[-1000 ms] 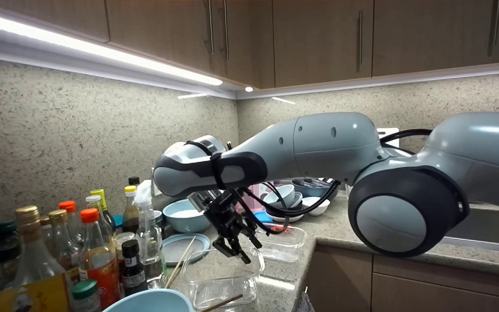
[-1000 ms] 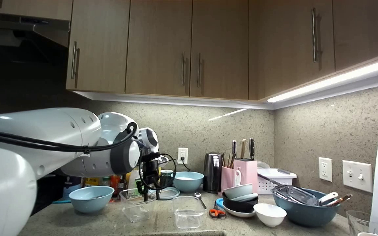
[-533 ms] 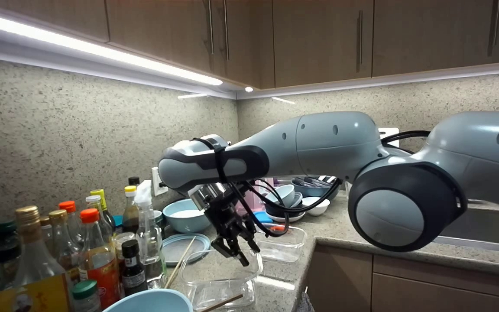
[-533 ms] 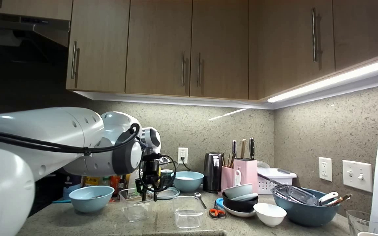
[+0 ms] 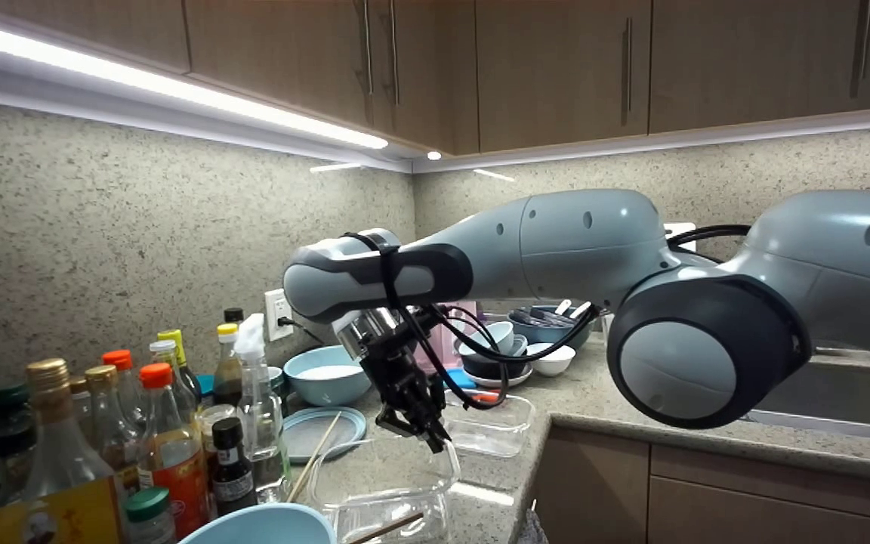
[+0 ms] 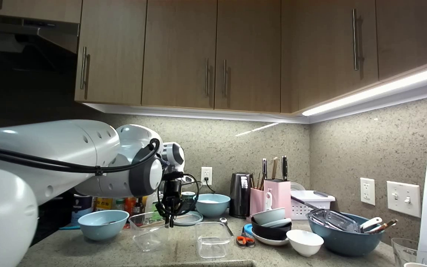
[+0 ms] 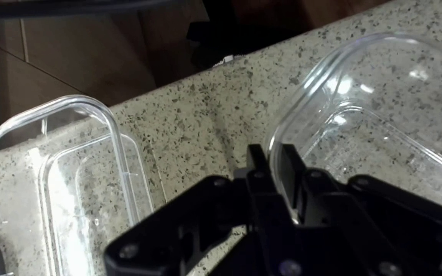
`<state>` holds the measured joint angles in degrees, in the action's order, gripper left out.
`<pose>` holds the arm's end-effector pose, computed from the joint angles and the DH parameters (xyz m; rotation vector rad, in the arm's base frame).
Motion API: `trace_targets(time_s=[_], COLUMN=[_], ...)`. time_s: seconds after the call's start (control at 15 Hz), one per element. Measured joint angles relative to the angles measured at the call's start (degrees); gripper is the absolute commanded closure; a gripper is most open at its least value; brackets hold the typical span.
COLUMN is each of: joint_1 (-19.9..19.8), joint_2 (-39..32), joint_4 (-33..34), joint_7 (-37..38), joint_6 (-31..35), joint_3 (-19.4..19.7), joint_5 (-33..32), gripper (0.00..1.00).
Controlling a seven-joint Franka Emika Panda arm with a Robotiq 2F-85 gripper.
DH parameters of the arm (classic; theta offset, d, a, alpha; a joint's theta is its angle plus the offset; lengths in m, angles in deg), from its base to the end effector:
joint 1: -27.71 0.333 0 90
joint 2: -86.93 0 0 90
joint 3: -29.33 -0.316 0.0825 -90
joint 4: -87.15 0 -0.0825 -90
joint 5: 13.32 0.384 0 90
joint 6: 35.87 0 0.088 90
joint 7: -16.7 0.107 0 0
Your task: Unstack the two containers on the table
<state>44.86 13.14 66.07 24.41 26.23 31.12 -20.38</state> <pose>0.7070 0.1916 0.2557 2.7709 0.1686 -0.7521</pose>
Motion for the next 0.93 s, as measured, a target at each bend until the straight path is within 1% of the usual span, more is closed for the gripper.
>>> trace_targets(time_s=[0.33, 0.93], joint_1=[-2.1, -9.7], joint_2=[1.1, 0.4], joint_4=[0.4, 0.5], joint_7=[12.2, 30.2], joint_6=[0.2, 4.2], joint_3=[-0.2, -2.3], joint_5=[4.1, 12.9], gripper=[0.94, 0.94])
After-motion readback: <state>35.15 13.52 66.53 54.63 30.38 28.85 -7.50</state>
